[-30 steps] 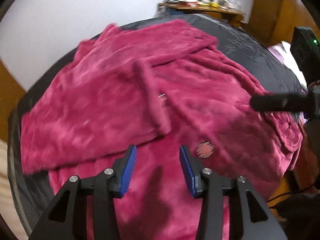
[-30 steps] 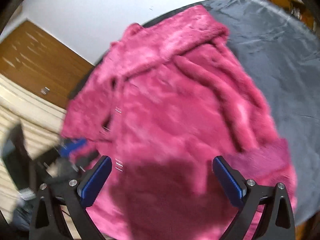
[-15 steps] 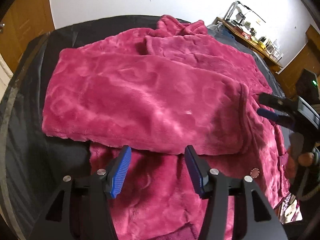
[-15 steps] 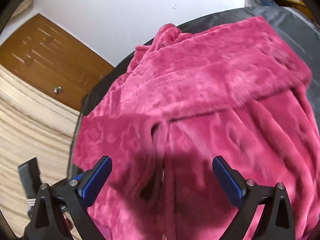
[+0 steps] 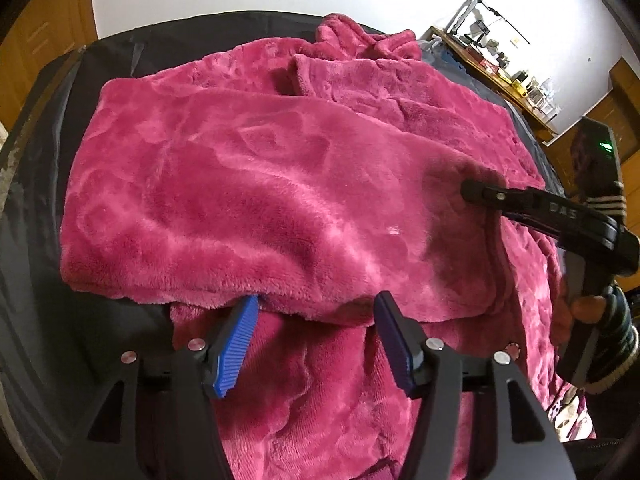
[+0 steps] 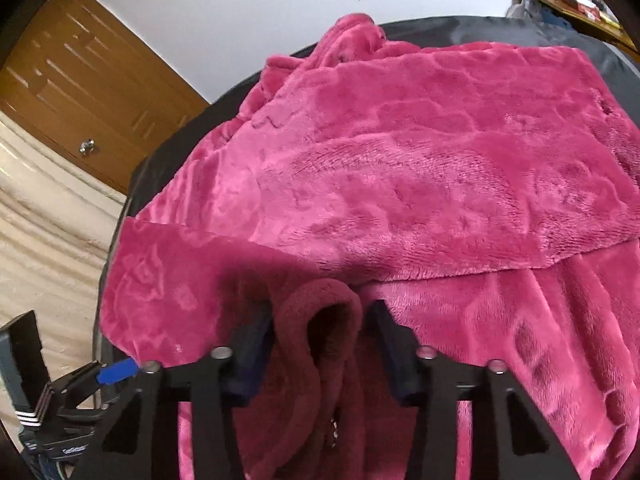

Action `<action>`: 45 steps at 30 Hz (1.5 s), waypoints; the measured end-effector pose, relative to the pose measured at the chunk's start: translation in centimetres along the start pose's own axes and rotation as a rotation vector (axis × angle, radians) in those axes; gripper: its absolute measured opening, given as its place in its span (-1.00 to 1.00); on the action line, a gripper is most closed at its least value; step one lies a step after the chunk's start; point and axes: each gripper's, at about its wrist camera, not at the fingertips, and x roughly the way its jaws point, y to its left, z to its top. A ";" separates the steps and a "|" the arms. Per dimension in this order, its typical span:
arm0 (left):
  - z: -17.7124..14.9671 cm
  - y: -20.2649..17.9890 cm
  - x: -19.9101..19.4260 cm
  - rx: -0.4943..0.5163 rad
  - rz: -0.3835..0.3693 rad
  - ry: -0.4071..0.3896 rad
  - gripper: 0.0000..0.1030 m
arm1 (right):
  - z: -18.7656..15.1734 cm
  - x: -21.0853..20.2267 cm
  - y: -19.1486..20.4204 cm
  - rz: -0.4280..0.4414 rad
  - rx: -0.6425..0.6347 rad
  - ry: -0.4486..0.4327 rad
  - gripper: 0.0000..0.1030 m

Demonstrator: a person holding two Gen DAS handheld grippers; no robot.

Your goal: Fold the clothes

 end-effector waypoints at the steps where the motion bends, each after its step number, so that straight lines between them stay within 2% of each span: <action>1: 0.1 0.1 0.1 -0.005 -0.002 0.001 0.25 | 0.0 -0.4 0.2 0.007 -0.004 -0.011 -0.35; 6: 0.4 0.5 0.1 -0.026 -0.012 0.001 0.26 | 0.2 -1.5 1.8 0.023 -0.064 -0.034 -0.41; 12: 0.3 0.7 0.1 -0.031 -0.013 0.006 0.26 | 0.3 0.6 2.6 0.101 -0.080 0.027 -0.41; 15: 0.3 0.9 0.1 -0.036 -0.011 0.008 0.26 | 0.1 1.9 2.3 0.062 -0.071 0.061 -0.40; 18: 0.3 1.3 0.2 -0.049 -0.011 0.008 0.26 | 0.0 1.8 2.0 0.058 -0.064 0.055 -0.41; 19: 0.3 1.4 0.1 -0.056 -0.013 0.007 0.26 | 0.0 1.5 2.2 0.056 -0.070 0.049 -0.47; 20: 0.4 1.5 0.1 -0.062 -0.016 0.005 0.26 | 0.0 1.2 2.4 0.054 -0.075 0.043 -0.69; 25: 1.0 1.8 -0.5 -0.083 -0.039 -0.016 0.26 | 1.7 -2.5 5.6 0.078 -0.158 -0.059 -0.74; 31: 3.2 2.7 -2.7 -0.124 -0.054 -0.103 0.26 | 6.4 -8.2 10.3 0.062 -0.311 -0.232 -0.74; 34: 4.3 3.4 -3.2 -0.137 -0.044 -0.140 0.30 | 9.1 -10.3 11.2 0.036 -0.334 -0.300 -0.74; 37: 5.2 4.3 -2.7 -0.157 -0.020 -0.152 0.33 | 11.6 -11.8 10.8 -0.014 -0.325 -0.360 -0.74; 40: 5.7 5.2 -1.7 -0.174 -0.004 -0.144 0.33 | 13.1 -12.3 9.4 -0.071 -0.292 -0.385 -0.74; 45: 5.9 5.5 -0.4 -0.156 0.024 -0.136 0.33 | 13.8 -10.9 4.6 -0.148 -0.185 -0.343 -0.74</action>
